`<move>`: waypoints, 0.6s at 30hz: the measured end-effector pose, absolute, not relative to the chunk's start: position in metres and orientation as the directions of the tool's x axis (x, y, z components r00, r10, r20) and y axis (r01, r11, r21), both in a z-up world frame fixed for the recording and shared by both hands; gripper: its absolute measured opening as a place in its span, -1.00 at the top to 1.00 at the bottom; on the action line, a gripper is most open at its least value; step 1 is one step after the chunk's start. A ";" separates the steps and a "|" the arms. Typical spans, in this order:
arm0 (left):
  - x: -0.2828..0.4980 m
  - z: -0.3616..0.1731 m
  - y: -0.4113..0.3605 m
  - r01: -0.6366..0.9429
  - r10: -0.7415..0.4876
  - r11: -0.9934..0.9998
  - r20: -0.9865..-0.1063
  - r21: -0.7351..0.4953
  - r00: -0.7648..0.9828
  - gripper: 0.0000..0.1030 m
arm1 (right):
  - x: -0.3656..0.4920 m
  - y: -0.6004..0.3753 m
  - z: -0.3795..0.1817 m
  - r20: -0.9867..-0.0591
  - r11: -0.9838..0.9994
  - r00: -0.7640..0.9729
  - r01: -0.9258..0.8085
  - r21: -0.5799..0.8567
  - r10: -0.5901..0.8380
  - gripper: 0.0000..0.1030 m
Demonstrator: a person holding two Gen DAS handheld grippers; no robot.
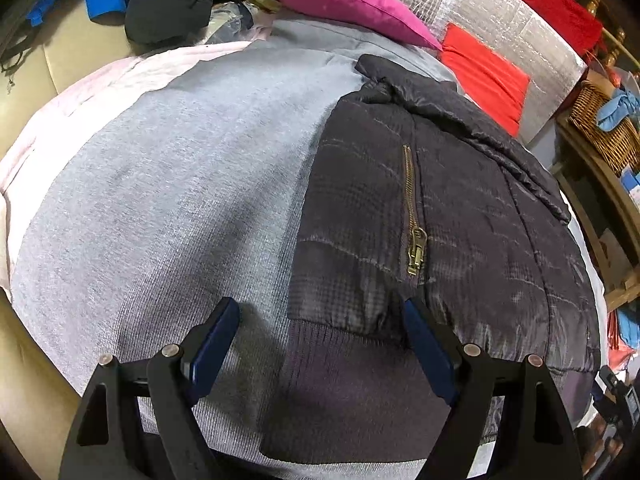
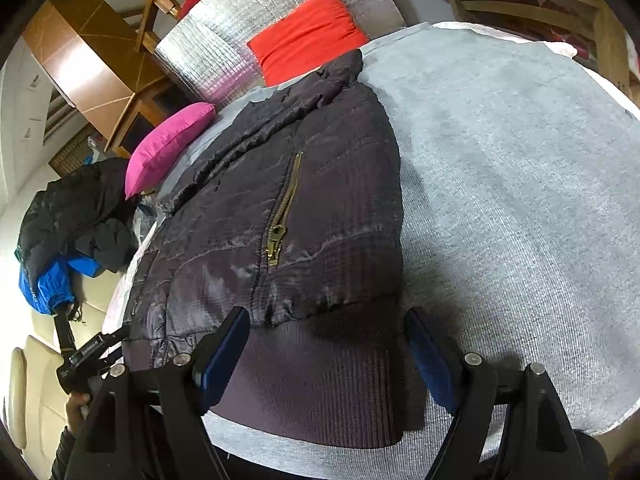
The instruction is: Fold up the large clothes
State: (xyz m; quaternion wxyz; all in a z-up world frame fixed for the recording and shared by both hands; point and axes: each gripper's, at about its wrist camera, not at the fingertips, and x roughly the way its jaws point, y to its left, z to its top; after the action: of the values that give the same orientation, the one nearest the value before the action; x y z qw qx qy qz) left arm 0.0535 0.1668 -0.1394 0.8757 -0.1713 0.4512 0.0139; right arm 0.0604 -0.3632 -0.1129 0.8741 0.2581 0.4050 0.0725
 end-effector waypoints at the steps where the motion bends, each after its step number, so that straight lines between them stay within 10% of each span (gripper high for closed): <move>1: 0.054 -0.139 0.167 -0.178 -0.131 0.941 -0.796 -0.287 0.591 -0.63 | 0.061 -0.364 -0.113 -0.670 0.855 0.663 0.086 0.511 0.334 -0.58; 18: 0.032 -0.121 0.172 -0.215 -0.086 0.928 -0.736 -0.305 0.672 -0.63 | 0.057 -0.383 -0.098 -0.642 0.833 0.705 0.134 0.538 0.302 -0.58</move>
State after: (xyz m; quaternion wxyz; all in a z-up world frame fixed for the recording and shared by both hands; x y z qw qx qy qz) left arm 0.0325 0.1717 -0.1205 0.8950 -0.1867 0.4035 0.0360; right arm 0.0575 -0.3828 -0.0977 0.8780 0.2854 0.3812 0.0478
